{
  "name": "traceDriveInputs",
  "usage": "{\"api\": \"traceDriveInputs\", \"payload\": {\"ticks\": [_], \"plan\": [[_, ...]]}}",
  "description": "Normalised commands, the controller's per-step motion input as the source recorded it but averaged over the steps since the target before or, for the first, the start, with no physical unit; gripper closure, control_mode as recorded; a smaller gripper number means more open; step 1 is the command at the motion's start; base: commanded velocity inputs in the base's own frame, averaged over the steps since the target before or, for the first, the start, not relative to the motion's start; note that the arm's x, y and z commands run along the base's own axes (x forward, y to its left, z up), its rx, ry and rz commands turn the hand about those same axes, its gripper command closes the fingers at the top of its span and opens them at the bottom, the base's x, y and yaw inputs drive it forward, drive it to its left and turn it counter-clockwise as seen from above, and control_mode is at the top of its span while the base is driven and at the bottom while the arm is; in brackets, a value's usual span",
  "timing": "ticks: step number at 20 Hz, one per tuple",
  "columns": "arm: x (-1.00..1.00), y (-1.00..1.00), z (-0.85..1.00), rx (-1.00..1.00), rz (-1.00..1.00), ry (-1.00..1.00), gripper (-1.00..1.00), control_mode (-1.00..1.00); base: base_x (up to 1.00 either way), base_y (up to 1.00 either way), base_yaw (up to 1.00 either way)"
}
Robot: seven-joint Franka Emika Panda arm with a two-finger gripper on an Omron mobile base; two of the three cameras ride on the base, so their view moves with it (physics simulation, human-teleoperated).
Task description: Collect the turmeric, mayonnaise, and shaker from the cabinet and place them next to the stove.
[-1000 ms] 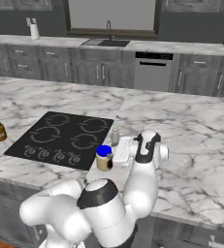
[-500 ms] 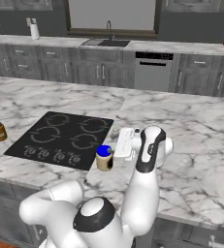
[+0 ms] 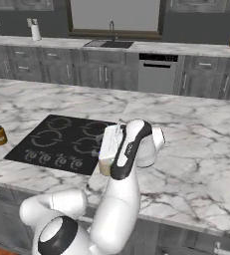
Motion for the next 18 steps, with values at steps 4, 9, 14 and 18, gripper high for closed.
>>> {"api": "traceDriveInputs", "payload": {"ticks": [4, 9, 14, 18], "plan": [[-0.63, 0.96, 0.41, -0.20, -0.02, 0.01, -1.00, -1.00, 0.00, 0.00, 0.00], [-0.56, 1.00, 0.24, -0.22, -0.01, 0.01, -1.00, -1.00, 0.00, 0.00, 0.00], [-0.61, 0.99, 0.13, -0.20, -0.01, 0.00, -1.00, -1.00, 0.00, 0.00, 0.00], [-0.47, 0.90, 0.01, -0.19, -0.02, -0.02, -1.00, -1.00, 0.00, 0.00, 0.00]]}}
